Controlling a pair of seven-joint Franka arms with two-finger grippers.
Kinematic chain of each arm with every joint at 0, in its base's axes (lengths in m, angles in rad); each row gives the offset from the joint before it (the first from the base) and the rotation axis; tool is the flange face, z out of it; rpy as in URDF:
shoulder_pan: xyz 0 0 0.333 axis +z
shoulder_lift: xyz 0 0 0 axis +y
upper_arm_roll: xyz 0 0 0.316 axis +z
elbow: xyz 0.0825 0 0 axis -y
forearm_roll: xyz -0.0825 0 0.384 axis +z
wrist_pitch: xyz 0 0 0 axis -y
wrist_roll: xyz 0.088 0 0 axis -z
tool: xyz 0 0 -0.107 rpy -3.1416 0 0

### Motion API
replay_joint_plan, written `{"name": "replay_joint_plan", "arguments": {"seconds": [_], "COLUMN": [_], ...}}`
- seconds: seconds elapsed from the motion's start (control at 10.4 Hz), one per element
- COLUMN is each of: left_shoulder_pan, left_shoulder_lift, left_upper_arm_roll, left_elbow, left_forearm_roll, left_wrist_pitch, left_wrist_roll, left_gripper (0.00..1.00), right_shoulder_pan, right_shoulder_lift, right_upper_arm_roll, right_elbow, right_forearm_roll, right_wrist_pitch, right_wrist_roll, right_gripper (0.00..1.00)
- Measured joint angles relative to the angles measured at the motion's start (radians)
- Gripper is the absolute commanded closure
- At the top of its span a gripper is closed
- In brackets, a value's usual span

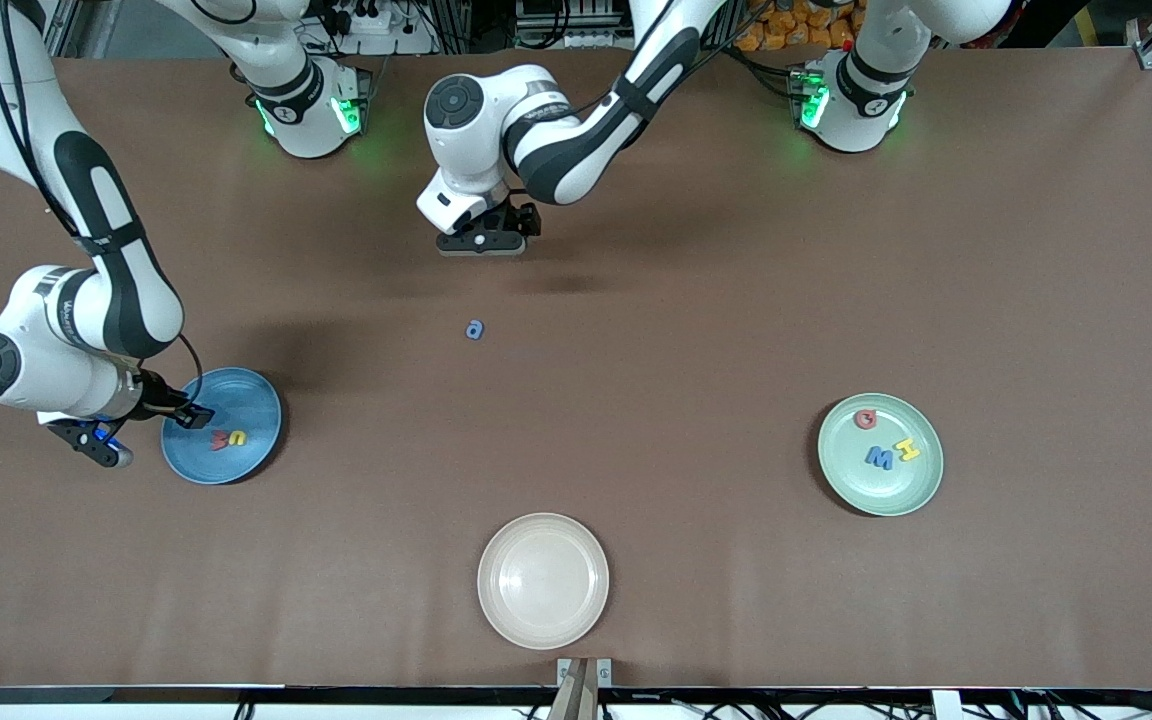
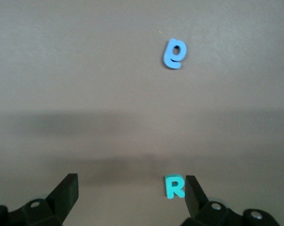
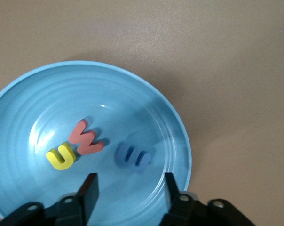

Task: Sort upper and lower case letters into plates
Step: 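Release the e in the blue plate while the left gripper lowers onto the R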

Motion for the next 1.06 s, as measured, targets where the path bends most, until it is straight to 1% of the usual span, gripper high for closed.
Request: {"name": "replay_joint_plan", "arguments": {"seconds": [0.19, 0.39, 0.58, 0.77, 0.96, 1.06], "left_shoulder_pan": [-0.050, -0.113, -0.135, -0.142, -0.149, -0.150], "left_shoulder_lift": [0.054, 0.098, 0.122, 0.147, 0.172, 0.180], "left_upper_arm_roll": [0.021, 0.075, 0.085, 0.086, 0.088, 0.088], "left_elbow": [0.038, 0.066, 0.079, 0.087, 0.093, 0.097], "left_forearm_roll": [-0.028, -0.093, -0.105, -0.105, -0.107, -0.108], "left_wrist_pitch": [0.010, 0.012, 0.012, 0.034, 0.060, 0.071], "left_wrist_roll": [-0.014, -0.017, -0.030, -0.049, -0.067, -0.080], "left_gripper": [0.00, 0.00, 0.00, 0.02, 0.10, 0.18], "right_shoulder_pan": [0.016, 0.054, 0.083, 0.082, 0.082, 0.083], "right_shoulder_lift": [0.000, -0.001, -0.001, -0.001, -0.001, -0.001], "right_upper_arm_roll": [0.005, 0.007, 0.008, 0.005, 0.005, 0.005], "right_elbow": [0.011, 0.021, 0.024, 0.024, 0.024, 0.024], "right_forearm_roll": [0.000, 0.000, 0.000, 0.000, 0.000, 0.000], "right_wrist_pitch": [-0.027, -0.041, -0.048, -0.051, -0.052, -0.052], "right_wrist_roll": [0.024, 0.080, 0.118, 0.118, 0.118, 0.118], "right_gripper": [0.00, 0.00, 0.00, 0.00, 0.00, 0.00]}}
